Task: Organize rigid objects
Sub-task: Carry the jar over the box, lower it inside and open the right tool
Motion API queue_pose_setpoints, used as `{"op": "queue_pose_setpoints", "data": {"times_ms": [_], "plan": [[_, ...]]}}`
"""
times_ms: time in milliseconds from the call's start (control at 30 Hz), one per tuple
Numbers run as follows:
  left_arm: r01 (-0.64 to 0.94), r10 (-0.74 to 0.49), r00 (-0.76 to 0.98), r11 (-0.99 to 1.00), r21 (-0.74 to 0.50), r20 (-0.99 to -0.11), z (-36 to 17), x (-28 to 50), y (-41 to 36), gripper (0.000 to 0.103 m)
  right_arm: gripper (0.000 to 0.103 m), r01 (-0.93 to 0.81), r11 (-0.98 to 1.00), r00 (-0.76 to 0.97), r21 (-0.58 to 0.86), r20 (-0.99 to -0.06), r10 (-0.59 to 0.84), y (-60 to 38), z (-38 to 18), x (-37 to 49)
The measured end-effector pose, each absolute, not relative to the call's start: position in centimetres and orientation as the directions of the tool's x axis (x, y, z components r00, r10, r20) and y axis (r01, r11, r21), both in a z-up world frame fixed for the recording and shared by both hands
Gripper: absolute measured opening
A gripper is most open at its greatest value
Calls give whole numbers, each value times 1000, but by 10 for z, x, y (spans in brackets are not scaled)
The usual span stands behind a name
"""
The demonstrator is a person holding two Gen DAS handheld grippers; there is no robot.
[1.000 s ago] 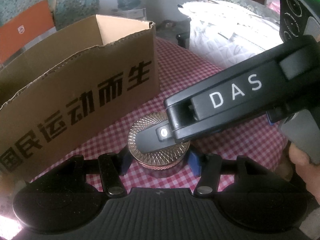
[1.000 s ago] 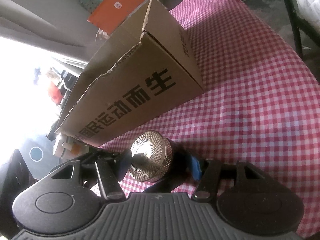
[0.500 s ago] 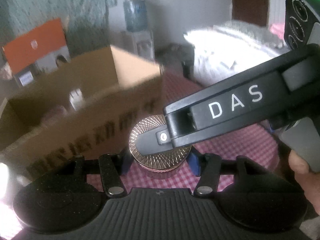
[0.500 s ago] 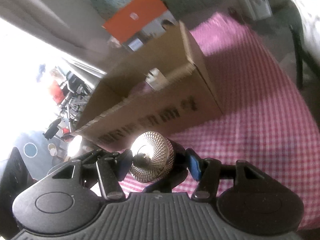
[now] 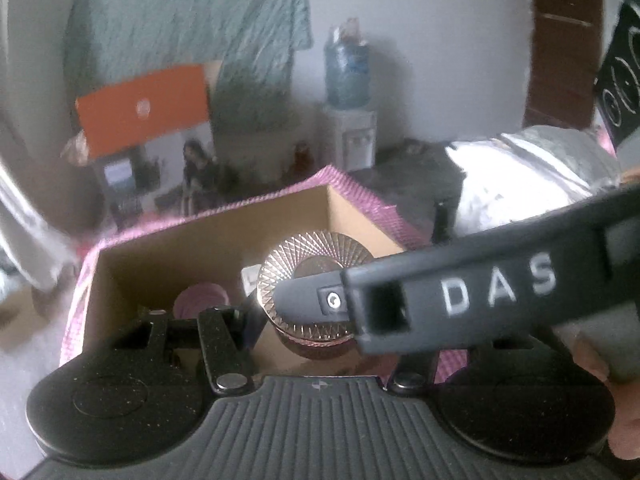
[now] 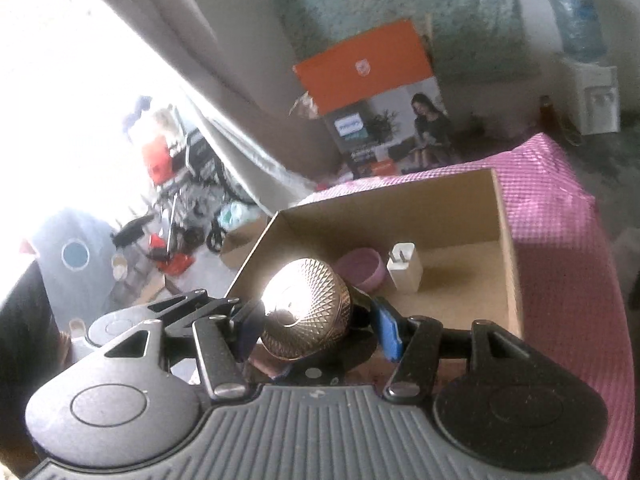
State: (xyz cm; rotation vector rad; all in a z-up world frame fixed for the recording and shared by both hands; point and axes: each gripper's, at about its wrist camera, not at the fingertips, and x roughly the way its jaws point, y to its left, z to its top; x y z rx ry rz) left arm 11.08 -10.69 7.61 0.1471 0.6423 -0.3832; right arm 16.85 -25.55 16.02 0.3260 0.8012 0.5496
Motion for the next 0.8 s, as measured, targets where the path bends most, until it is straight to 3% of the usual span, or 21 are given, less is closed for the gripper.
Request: {"op": "queue_pose_setpoints", "data": {"times_ms": [400, 800], "plan": [[212, -293, 489, 954, -214, -821, 23, 208, -91, 55, 62, -305, 816, 258, 491, -782, 567, -232, 100, 285], [124, -316, 372, 949, -291, -873, -2, 239, -89, 56, 63, -306, 821, 109, 482, -839, 533, -223, 64, 323]]}}
